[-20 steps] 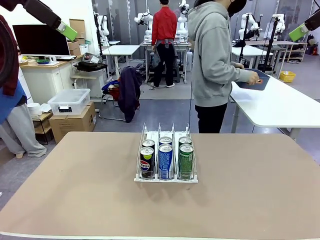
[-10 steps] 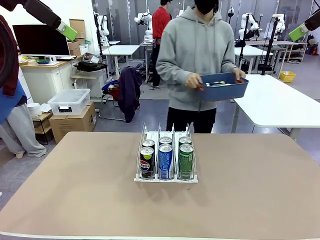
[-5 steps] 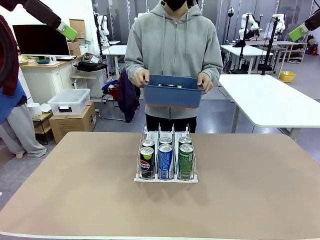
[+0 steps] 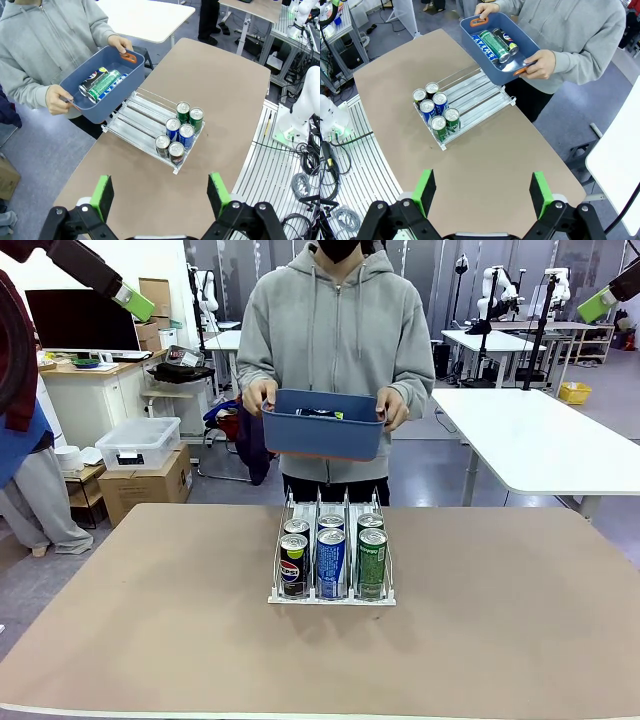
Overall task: Fill the beverage cans into the dispenser.
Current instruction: Pick up the Pepsi coke handed by the human.
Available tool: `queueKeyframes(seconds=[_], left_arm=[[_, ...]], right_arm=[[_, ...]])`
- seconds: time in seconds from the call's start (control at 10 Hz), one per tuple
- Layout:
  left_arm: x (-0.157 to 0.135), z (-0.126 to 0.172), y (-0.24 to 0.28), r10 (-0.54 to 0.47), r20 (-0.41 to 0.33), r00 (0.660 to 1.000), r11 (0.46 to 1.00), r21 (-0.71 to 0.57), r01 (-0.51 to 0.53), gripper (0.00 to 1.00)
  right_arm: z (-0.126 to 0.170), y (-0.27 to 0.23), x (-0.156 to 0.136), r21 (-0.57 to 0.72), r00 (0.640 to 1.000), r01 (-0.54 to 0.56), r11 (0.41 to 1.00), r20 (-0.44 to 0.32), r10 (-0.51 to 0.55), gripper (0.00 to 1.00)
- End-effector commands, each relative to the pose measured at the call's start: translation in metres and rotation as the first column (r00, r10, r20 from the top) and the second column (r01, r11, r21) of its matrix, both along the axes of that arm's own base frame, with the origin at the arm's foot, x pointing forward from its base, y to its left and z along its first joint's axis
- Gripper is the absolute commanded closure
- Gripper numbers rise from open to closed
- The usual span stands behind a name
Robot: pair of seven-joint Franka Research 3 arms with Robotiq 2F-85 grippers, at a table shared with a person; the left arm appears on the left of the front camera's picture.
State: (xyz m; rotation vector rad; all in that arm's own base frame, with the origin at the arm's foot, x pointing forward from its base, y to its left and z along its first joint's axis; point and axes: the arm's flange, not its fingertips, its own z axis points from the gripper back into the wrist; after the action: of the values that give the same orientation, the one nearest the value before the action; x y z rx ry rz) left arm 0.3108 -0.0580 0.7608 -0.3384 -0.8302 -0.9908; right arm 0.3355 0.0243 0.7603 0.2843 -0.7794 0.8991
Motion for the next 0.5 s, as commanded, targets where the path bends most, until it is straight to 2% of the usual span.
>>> queueKeyframes(seconds=[0.0,0.4], left_arm=[[-0.0004,-0.0006,0.0005,0.001,-0.002,1.000,1.000,-0.001,-0.001,0.00],[-0.0004,-0.0006,0.0005,0.001,-0.002,1.000,1.000,-0.001,-0.001,0.00]], right_arm=[[-0.0001,0.0001,0.0002,0.000,1.000,-0.001,1.000,0.000,0.001,0.00],[-0.0001,0.0001,0.0002,0.000,1.000,-0.001,1.000,0.000,0.001,0.00]])
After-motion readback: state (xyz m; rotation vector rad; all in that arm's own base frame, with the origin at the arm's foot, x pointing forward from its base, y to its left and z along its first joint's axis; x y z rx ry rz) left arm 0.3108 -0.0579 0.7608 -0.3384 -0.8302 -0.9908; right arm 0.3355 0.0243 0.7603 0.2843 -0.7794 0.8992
